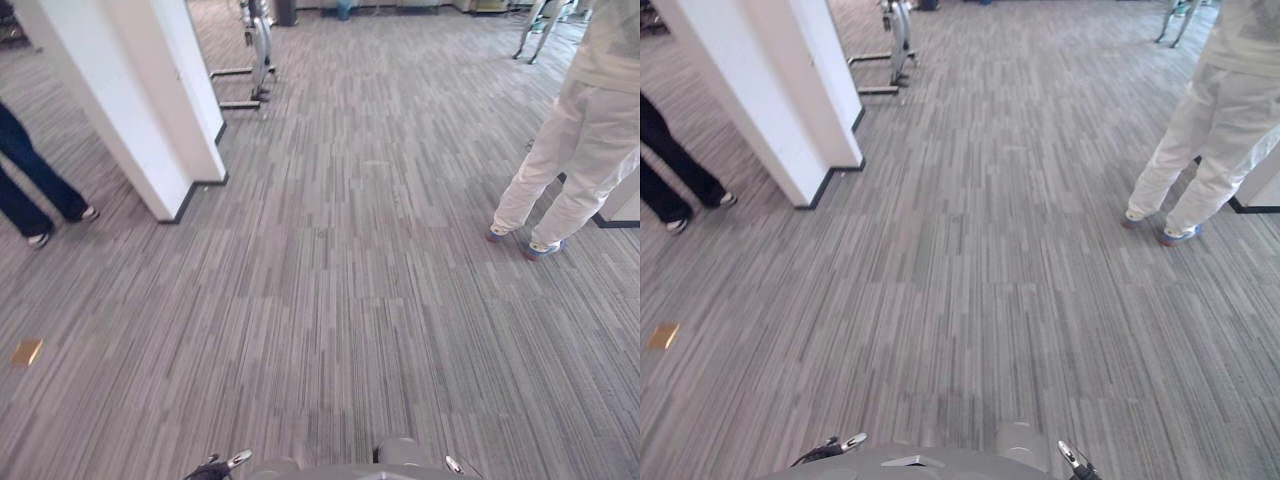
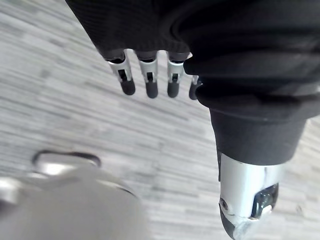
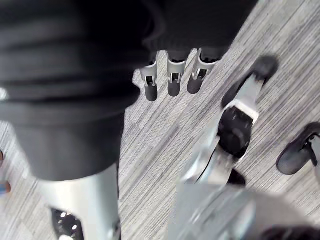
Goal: Organize washtable
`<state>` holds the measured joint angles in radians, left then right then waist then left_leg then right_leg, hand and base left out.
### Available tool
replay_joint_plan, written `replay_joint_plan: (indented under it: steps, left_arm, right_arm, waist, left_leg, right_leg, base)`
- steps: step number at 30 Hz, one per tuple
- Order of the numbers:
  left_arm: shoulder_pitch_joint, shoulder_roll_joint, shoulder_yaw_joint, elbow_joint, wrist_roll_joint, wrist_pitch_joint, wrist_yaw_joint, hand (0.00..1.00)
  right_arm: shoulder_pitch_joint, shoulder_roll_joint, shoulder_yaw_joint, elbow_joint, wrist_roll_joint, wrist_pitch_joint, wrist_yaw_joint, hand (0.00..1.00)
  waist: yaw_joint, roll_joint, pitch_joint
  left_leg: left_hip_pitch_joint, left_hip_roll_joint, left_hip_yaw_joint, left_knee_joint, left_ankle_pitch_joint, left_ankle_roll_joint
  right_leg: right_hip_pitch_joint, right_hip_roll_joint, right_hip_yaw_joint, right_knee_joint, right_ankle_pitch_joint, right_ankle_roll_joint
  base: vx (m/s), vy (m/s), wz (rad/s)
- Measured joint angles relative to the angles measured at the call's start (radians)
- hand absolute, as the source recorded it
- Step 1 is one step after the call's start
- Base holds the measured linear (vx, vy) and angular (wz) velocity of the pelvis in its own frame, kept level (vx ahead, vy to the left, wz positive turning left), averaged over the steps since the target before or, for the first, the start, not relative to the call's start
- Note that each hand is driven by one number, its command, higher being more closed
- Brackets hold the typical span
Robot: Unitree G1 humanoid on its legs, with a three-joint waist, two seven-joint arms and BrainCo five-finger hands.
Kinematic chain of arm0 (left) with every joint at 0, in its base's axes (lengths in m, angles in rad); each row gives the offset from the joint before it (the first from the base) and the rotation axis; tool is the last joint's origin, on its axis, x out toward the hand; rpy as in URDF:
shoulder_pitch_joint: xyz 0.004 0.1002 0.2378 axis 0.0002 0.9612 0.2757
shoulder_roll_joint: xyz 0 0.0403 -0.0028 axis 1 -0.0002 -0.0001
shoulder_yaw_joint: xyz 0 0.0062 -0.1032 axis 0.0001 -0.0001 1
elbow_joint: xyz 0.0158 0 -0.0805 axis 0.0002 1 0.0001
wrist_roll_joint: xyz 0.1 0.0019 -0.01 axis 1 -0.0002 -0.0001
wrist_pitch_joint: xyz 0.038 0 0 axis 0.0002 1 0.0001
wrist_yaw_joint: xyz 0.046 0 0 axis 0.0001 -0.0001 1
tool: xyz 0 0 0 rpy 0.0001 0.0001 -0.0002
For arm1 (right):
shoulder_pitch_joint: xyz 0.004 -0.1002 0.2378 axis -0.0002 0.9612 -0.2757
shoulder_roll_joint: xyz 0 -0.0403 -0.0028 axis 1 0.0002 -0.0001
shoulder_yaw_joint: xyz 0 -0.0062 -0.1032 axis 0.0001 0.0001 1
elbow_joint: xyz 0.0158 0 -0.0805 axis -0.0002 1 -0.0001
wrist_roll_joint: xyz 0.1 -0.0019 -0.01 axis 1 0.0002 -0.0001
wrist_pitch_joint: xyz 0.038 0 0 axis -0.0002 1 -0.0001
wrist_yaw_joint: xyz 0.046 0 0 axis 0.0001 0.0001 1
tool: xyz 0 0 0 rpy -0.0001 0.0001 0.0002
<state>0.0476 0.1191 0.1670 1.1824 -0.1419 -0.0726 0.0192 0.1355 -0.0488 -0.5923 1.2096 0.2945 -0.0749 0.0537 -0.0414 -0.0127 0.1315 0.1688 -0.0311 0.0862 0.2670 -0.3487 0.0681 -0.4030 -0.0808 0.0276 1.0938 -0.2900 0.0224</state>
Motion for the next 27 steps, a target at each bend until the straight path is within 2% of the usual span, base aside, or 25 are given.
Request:
replay_joint_plan:
  steps: [1, 3, 4, 5, 6, 7, 8, 9, 10, 11, 12, 14, 15, 16, 17, 18, 19, 20, 21, 22, 23, 24, 25, 26, 27]
  left_arm:
    - [-0.010, -0.008, 0.007, -0.004, 0.000, 0.000, 0.000, 0.00]
    - [-0.052, -0.042, 0.038, -0.018, 0.001, -0.004, 0.000, 0.00]
    - [-0.050, -0.071, 0.056, -0.018, 0.003, -0.008, -0.004, 0.00]
    - [-0.049, -0.108, 0.088, -0.024, 0.015, -0.014, -0.009, 0.00]
    - [-0.052, -0.130, 0.111, -0.027, 0.021, -0.010, -0.011, 0.00]
    - [-0.051, -0.144, 0.162, -0.049, 0.036, -0.008, -0.012, 0.00]
    - [-0.055, -0.146, 0.192, -0.048, 0.041, -0.008, -0.011, 0.00]
    - [-0.058, -0.154, 0.226, -0.049, 0.041, -0.009, -0.010, 0.00]
    - [-0.055, -0.149, 0.223, -0.069, 0.038, -0.007, -0.011, 0.00]
    - [-0.048, -0.146, 0.220, -0.086, 0.035, -0.008, -0.013, 0.00]
    - [-0.037, -0.135, 0.212, -0.112, 0.032, -0.017, -0.017, 0.00]
    - [-0.027, -0.123, 0.209, -0.127, 0.032, -0.019, -0.021, 0.00]
    - [-0.008, -0.113, 0.205, -0.126, 0.031, -0.019, -0.020, 0.00]
    - [0.011, -0.110, 0.208, -0.142, 0.005, -0.022, -0.015, 0.00]
    - [0.024, -0.109, 0.209, -0.143, -0.002, -0.022, -0.014, 0.00]
    - [0.036, -0.101, 0.209, -0.142, -0.008, -0.023, -0.009, 0.00]
    - [0.065, -0.083, 0.209, -0.136, -0.007, -0.019, -0.006, 0.00]
    - [0.080, -0.069, 0.206, -0.125, -0.004, -0.017, -0.006, 0.00]
    - [0.116, -0.062, 0.231, -0.108, -0.008, -0.015, -0.003, 0.00]
    - [0.113, -0.033, 0.226, -0.074, -0.004, -0.015, 0.000, 0.00]
    - [0.110, -0.022, 0.219, -0.059, -0.004, -0.013, 0.001, 0.00]
    - [0.097, -0.012, 0.213, -0.044, -0.002, -0.007, 0.001, 0.00]
    - [0.097, 0.001, 0.175, -0.043, -0.001, -0.007, 0.002, 0.00]
    - [0.094, 0.025, 0.120, -0.033, 0.014, 0.003, 0.004, 0.00]
    - [0.089, 0.033, 0.089, -0.027, 0.016, 0.006, 0.004, 0.00]
  right_arm:
    - [0.009, 0.005, 0.001, 0.000, 0.000, 0.000, 0.001, 0.00]
    - [0.039, 0.023, 0.001, -0.001, 0.001, 0.002, -0.001, 0.00]
    - [0.053, 0.023, 0.000, -0.001, 0.001, 0.009, -0.002, 0.00]
    - [0.056, 0.024, 0.000, 0.000, 0.001, 0.015, -0.004, 0.00]
    - [0.054, 0.022, 0.003, -0.004, 0.004, 0.014, -0.005, 0.00]
    - [0.053, 0.015, 0.012, -0.036, 0.004, 0.015, -0.007, 0.00]
    - [0.048, 0.012, 0.018, -0.050, 0.004, 0.014, -0.006, 0.00]
    - [0.036, 0.008, 0.063, -0.073, 0.004, 0.014, -0.006, 0.00]
    - [0.034, 0.003, 0.106, -0.081, 0.013, 0.010, -0.008, 0.00]
    - [0.029, 0.000, 0.135, -0.089, 0.023, 0.007, -0.009, 0.00]
    - [0.011, -0.002, 0.179, -0.115, 0.039, 0.001, -0.011, 0.00]
    - [-0.020, -0.002, 0.211, -0.124, 0.040, -0.007, -0.012, 0.00]
    - [-0.036, -0.002, 0.221, -0.130, 0.040, -0.006, -0.012, 0.00]
    - [-0.050, 0.000, 0.267, -0.159, 0.041, -0.010, -0.010, 0.00]
    - [-0.050, -0.001, 0.286, -0.159, 0.041, -0.010, -0.011, 0.00]
    - [-0.045, -0.002, 0.319, -0.158, 0.041, -0.007, -0.012, 0.00]
    - [-0.020, -0.004, 0.328, -0.157, 0.040, -0.005, -0.011, 0.00]
    - [-0.001, 0.008, 0.324, -0.156, 0.040, -0.004, -0.011, 0.00]
    - [0.020, 0.022, 0.299, -0.156, 0.039, -0.004, -0.007, 0.00]
    - [0.035, 0.053, 0.207, -0.142, 0.037, 0.001, 0.000, 0.00]
    - [0.036, 0.061, 0.154, -0.128, 0.036, 0.001, 0.005, 0.00]
    - [0.036, 0.060, 0.074, -0.097, 0.031, 0.000, 0.009, 0.00]
    - [0.047, 0.055, 0.072, -0.097, 0.027, 0.000, 0.010, 0.00]
    - [0.050, 0.050, 0.080, -0.102, 0.027, -0.003, 0.017, 0.00]
    - [0.052, 0.048, 0.079, -0.103, 0.027, -0.003, 0.020, 0.00]
  waist:
    - [-0.007, -0.001, -0.001]
    - [-0.025, 0.003, -0.008]
    - [-0.047, 0.018, -0.025]
    - [-0.048, 0.022, -0.031]
    - [-0.048, 0.035, -0.030]
    - [-0.053, 0.051, -0.026]
    - [-0.054, 0.052, -0.022]
    - [-0.045, 0.059, -0.009]
    - [-0.024, 0.054, -0.004]
    - [-0.010, 0.048, -0.003]
    - [0.011, 0.034, 0.000]
    - [0.046, 0.022, -0.005]
    - [0.057, 0.012, -0.012]
    - [0.064, 0.015, -0.014]
    - [0.065, 0.015, -0.015]
    - [0.074, 0.010, -0.029]
    - [0.092, -0.008, -0.067]
    - [0.101, -0.039, -0.091]
    - [0.102, -0.057, -0.132]
    - [0.084, -0.110, -0.149]
    - [0.081, -0.117, -0.157]
    - [0.073, -0.112, -0.151]
    - [0.061, -0.119, -0.144]
    - [0.035, -0.122, -0.132]
    - [0.027, -0.114, -0.123]
  left_leg:
    - [0.037, 0.004, -0.005, -0.032, -0.009, 0.004]
    - [0.113, 0.025, -0.028, -0.084, -0.058, 0.000]
    - [0.150, 0.043, -0.060, -0.095, -0.070, -0.015]
    - [0.117, 0.066, -0.079, 0.022, -0.065, -0.014]
    - [0.086, 0.082, -0.084, 0.119, -0.062, -0.020]
    - [-0.012, 0.112, -0.097, 0.373, 0.003, -0.048]
    - [-0.065, 0.122, -0.105, 0.508, 0.086, -0.075]
    - [-0.165, 0.142, -0.133, 0.761, 0.285, -0.169]
    - [-0.258, 0.144, -0.136, 0.958, 0.303, -0.180]
    - [-0.298, 0.140, -0.130, 1.016, 0.289, -0.158]
    - [-0.400, 0.128, -0.100, 1.026, 0.247, -0.106]
    - [-0.501, 0.117, -0.053, 0.902, 0.197, -0.104]
    - [-0.543, 0.105, -0.023, 0.752, 0.177, -0.110]
    - [-0.580, 0.098, 0.006, 0.474, 0.175, -0.110]
    - [-0.585, 0.097, 0.017, 0.368, 0.180, -0.113]
    - [-0.577, 0.089, 0.020, 0.165, 0.192, -0.114]
    - [-0.580, 0.084, 0.053, 0.082, 0.236, -0.118]
    - [-0.568, 0.069, 0.099, 0.103, 0.277, -0.113]
    - [-0.557, 0.033, 0.110, 0.142, 0.359, -0.047]
    - [-0.528, -0.021, 0.115, 0.183, 0.294, -0.032]
    - [-0.506, -0.043, 0.109, 0.191, 0.263, -0.023]
    - [-0.437, -0.073, 0.091, 0.167, 0.206, -0.007]
    - [-0.385, -0.091, 0.069, 0.147, 0.187, 0.004]
    - [-0.314, -0.112, 0.026, 0.118, 0.177, 0.017]
    - [-0.273, -0.113, 0.008, 0.099, 0.175, 0.021]
  right_leg:
    - [-0.030, 0.003, -0.020, -0.080, 0.004, 0.006]
    - [-0.066, 0.009, -0.065, -0.452, 0.065, 0.045]
    - [-0.062, 0.032, -0.074, -0.534, 0.166, 0.028]
    - [-0.054, 0.067, -0.049, -0.498, 0.186, -0.020]
    - [-0.039, 0.071, -0.064, -0.489, 0.163, -0.034]
    - [-0.001, 0.083, -0.098, -0.474, 0.110, -0.054]
    - [0.027, 0.089, -0.106, -0.470, 0.082, -0.068]
    - [0.114, 0.114, -0.108, -0.492, 0.042, -0.092]
    - [0.208, 0.132, -0.101, -0.521, 0.013, -0.107]
    - [0.256, 0.137, -0.090, -0.545, 0.002, -0.113]
    - [0.375, 0.136, -0.065, -0.628, -0.015, -0.114]
    - [0.454, 0.124, -0.022, -0.692, -0.043, -0.116]
    - [0.482, 0.105, 0.002, -0.708, -0.058, -0.096]
    - [0.534, 0.082, 0.027, -0.732, -0.097, -0.078]
    - [0.558, 0.073, 0.036, -0.739, -0.116, -0.073]
    - [0.602, 0.050, 0.063, -0.754, -0.160, -0.056]
    - [0.655, 0.010, 0.084, -0.801, -0.192, -0.036]
    - [0.684, -0.016, 0.112, -0.807, -0.198, -0.022]
    - [0.674, -0.053, 0.148, -0.706, -0.189, -0.006]
    - [0.625, -0.076, 0.168, -0.519, -0.117, -0.001]
    - [0.589, -0.067, 0.191, -0.409, -0.038, 0.003]
    - [0.527, -0.024, 0.249, -0.210, 0.206, 0.041]
    - [0.468, 0.004, 0.272, -0.051, 0.318, 0.108]
    - [0.372, 0.042, 0.259, 0.147, 0.313, 0.109]
    - [0.323, 0.060, 0.243, 0.212, 0.299, 0.098]
  base:
    - [-0.18, -0.116, 0.16]
    - [0.11, -0.129, 0.45]
    - [0.67, -0.195, 0.65]
    - [0.79, -0.183, 0.52]
    - [0.72, -0.170, 0.28]
    - [0.52, -0.097, 0.18]
    - [0.55, -0.130, 0.17]
    - [0.58, -0.147, -0.07]
    - [0.60, -0.137, -0.20]
    - [0.73, -0.124, -0.35]
    - [0.57, -0.074, -0.31]
    - [0.54, -0.007, -0.57]
    - [0.64, 0.068, -0.78]
    - [0.65, 0.099, -0.57]
    - [0.74, 0.156, -0.53]
    - [0.87, 0.240, -0.59]
    - [0.93, 0.230, -0.73]
    - [1.00, 0.274, -0.63]
    - [0.95, 0.262, -0.09]
    - [0.89, 0.290, 0.24]
    - [0.71, 0.272, 0.60]
    - [0.52, 0.203, 0.50]
    - [0.49, 0.156, 0.66]
    - [0.32, 0.055, 0.54]
    - [0.21, 0.003, 0.68]
